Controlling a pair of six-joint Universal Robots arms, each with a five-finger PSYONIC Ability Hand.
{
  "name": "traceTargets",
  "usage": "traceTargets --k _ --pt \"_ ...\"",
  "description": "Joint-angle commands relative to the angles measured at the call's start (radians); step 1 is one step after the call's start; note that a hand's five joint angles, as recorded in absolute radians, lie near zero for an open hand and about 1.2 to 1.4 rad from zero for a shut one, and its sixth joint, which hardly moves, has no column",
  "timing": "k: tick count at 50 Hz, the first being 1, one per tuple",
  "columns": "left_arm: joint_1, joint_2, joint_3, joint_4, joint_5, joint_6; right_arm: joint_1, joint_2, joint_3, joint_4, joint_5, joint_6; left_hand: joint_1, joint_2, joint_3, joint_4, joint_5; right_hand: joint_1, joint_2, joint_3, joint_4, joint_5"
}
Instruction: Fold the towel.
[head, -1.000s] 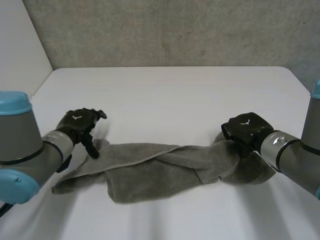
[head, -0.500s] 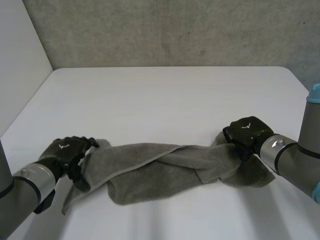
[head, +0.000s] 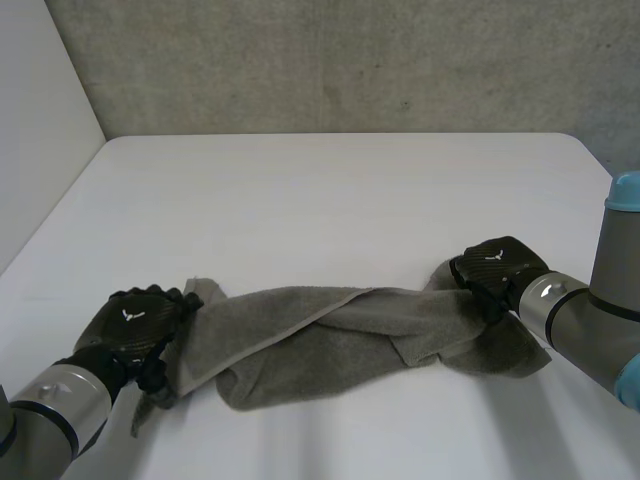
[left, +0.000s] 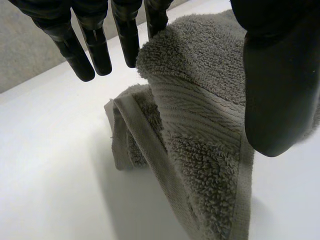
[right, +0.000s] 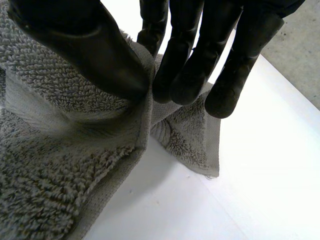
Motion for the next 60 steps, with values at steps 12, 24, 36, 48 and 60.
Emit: traceTargets --k 12,24,36,48,60 --pt "0.000 -0.250 0.080 0.127 -0.096 0.001 -0.015 -0.019 -0.014 0.002 0.025 0.000 0.625 0.626 0.623 0.626 0.442 0.076 0.063 0.062 0.065 0.051" --pt "0.009 0.095 0.262 0.112 -0.113 -0.008 -0.071 -0.315 -0.083 0.017 0.047 0.002 1.030 1.030 1.028 1.031 0.847 0.076 0.063 0.062 0.065 0.051" --pt "-0.014 0.218 0.536 -0.163 -0.066 -0.013 -0.081 -0.468 -0.351 0.373 -0.088 -0.069 1.030 1.030 1.028 1.031 0.847 0.076 0.063 0.062 0.065 0.051" --pt "0.020 -0.075 0.703 -0.328 0.059 -0.003 -0.060 -0.212 -0.477 0.513 -0.054 -0.304 1.030 1.030 1.028 1.031 0.847 0.076 0.063 0.062 0.065 0.051" --pt "0.012 -0.466 1.208 -0.349 0.056 -0.022 0.057 0.195 -0.931 0.189 0.174 -0.247 1.030 1.030 1.028 1.031 0.847 0.076 0.063 0.062 0.065 0.051"
